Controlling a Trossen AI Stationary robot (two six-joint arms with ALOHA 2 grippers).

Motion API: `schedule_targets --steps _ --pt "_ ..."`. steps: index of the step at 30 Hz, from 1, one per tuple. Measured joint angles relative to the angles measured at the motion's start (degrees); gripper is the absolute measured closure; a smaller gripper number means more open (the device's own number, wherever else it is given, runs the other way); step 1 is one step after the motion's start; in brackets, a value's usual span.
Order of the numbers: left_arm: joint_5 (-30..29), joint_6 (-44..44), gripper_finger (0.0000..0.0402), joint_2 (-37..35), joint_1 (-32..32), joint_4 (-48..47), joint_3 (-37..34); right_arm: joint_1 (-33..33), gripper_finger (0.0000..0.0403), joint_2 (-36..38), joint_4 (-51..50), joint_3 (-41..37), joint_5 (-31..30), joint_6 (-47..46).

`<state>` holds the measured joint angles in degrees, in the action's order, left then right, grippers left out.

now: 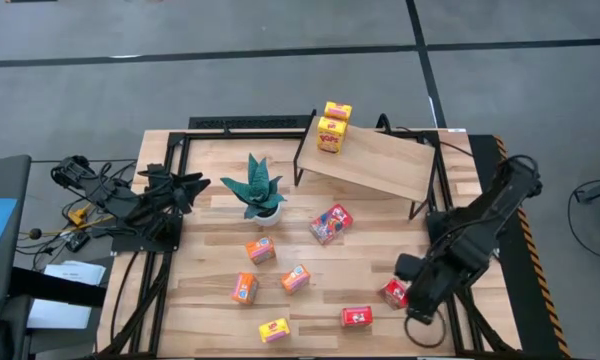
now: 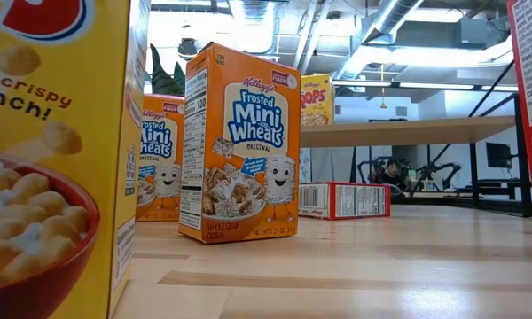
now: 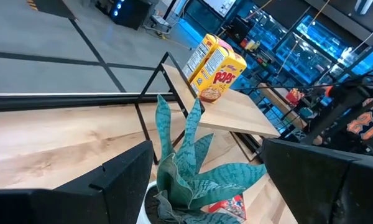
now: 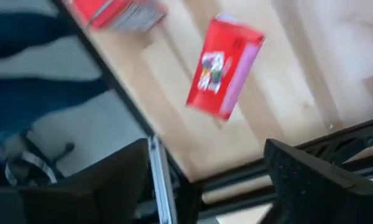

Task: Stack cereal on shelf
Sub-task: Put the right red cereal box on the shelf

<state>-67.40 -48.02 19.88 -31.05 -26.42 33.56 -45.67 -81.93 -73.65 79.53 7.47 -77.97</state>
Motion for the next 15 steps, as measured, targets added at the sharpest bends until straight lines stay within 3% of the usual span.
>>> schedule_targets --steps 6,15 --pt "0.02 0.37 0.0109 0.0 0.0 -0.32 0.0 0.69 0.0027 -3.35 0.06 -1.41 -5.02 -5.67" --pt "0.07 0.39 0.0109 0.0 0.02 -0.32 0.0 0.22 0.0027 -4.77 3.64 -7.94 -7.92 -10.65"
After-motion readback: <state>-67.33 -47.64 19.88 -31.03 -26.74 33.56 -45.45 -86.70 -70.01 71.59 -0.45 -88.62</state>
